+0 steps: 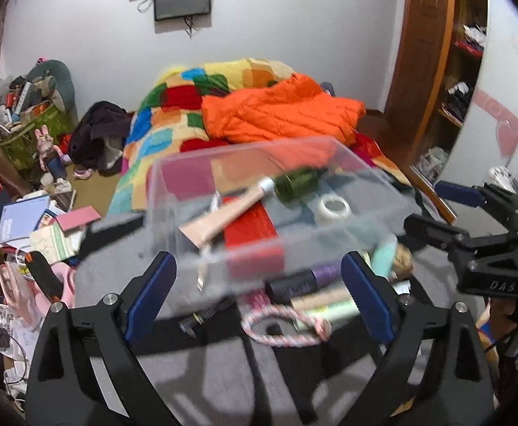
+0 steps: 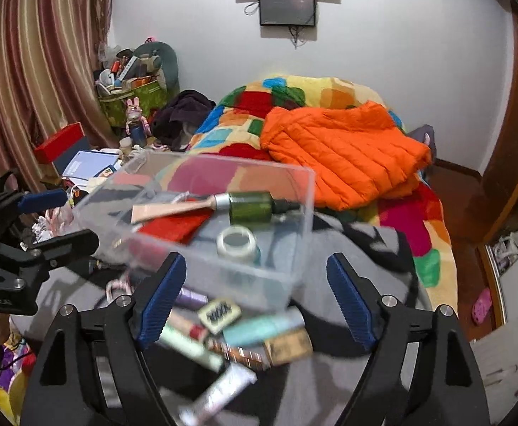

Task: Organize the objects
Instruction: 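Grasp the braided rope toy with the left gripper while the right grasps the white ointment tube, then drop the rope toy into the box while the right drops the ointment tube in, then reach both grippers toward the pale green tube on the blanket, then grasp the pale green tube with the left gripper while the right grasps the blue Max box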

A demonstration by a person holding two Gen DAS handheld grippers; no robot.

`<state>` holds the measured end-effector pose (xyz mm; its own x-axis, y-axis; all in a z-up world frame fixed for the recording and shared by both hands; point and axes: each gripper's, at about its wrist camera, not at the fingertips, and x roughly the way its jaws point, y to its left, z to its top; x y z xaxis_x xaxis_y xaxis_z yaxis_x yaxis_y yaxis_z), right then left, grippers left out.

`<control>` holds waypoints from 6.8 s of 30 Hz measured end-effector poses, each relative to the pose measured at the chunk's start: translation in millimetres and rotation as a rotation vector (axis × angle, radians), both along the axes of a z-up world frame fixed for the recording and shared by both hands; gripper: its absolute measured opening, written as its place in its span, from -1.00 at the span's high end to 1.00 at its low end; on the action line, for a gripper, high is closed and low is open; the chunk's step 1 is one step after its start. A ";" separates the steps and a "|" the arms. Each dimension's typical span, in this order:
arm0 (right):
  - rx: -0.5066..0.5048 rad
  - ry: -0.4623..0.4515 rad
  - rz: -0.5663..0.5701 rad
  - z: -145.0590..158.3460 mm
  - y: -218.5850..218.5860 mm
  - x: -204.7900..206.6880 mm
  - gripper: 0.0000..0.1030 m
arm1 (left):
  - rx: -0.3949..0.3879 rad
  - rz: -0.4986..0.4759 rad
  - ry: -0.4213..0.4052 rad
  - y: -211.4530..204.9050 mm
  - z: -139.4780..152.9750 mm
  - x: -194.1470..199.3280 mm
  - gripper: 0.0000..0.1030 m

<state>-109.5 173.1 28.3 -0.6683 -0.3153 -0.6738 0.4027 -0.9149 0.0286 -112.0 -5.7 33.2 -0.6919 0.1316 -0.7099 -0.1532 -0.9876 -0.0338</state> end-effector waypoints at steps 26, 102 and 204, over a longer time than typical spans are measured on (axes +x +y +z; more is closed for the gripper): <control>0.022 -0.138 -0.006 -74.3 8.2 51.3 0.45 | 0.071 0.026 -0.072 31.2 -73.1 30.5 0.37; -0.010 -0.030 0.087 -8.1 -51.7 -37.9 0.15 | 0.037 0.076 0.146 7.8 5.6 -9.6 -0.45; 0.034 -0.173 0.256 -66.1 -11.1 -1.3 0.37 | 0.046 -0.243 -0.162 53.3 -69.6 63.1 0.71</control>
<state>-110.8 162.0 -37.8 -0.4444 -0.4338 -0.7838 0.6123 -0.7857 0.0877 -48.9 47.6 -36.4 -0.5140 0.3143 -0.7981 -0.3740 -0.9195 -0.1212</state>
